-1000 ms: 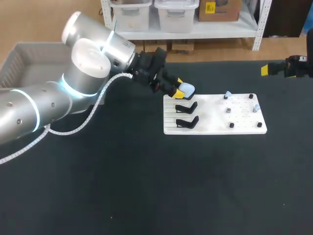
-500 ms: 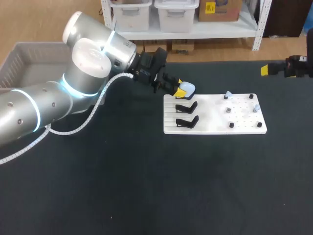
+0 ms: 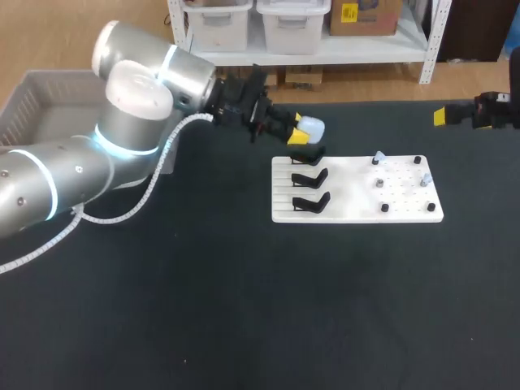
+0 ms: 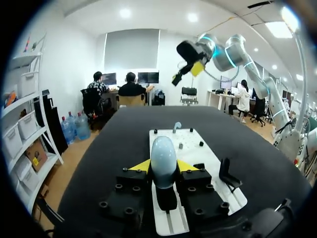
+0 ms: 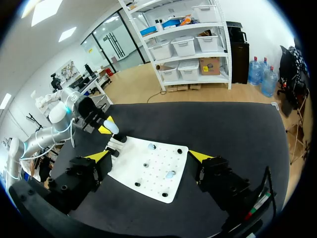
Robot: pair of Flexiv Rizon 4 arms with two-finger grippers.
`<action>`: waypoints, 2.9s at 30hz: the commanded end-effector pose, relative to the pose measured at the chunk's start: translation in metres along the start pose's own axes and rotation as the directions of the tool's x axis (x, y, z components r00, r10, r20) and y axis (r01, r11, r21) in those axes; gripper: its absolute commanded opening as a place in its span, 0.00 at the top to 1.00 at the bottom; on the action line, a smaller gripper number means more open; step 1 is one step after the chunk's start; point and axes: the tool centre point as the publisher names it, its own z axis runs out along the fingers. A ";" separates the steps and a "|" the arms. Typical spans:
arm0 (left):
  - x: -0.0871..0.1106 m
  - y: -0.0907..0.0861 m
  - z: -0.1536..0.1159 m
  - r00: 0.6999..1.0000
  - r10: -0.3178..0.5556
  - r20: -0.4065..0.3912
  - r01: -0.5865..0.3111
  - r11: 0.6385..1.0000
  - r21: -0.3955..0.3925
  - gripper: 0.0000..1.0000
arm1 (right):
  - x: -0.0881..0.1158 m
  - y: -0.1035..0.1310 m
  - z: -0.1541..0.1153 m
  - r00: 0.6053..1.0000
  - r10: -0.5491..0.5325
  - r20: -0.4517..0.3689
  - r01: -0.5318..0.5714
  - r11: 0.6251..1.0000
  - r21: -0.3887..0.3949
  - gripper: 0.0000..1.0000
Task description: Pick up each earbud case from the left stands, insert the matching earbuds, close the lid, and place the case in the box.
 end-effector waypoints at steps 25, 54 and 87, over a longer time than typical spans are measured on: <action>-0.067 -0.062 -0.027 0.982 0.061 0.177 -0.027 0.982 -0.189 1.00 | 0.000 0.000 0.000 1.000 0.000 0.000 0.000 1.000 0.002 0.00; -0.061 -0.073 -0.021 0.977 0.060 0.205 -0.031 0.990 -0.140 1.00 | 0.000 0.000 0.000 1.000 0.000 0.000 0.000 1.000 0.002 0.00; -0.060 -0.072 -0.021 0.976 0.062 0.207 -0.035 0.991 -0.128 1.00 | 0.027 0.131 0.019 0.991 -0.118 -0.064 0.112 0.989 -0.095 0.00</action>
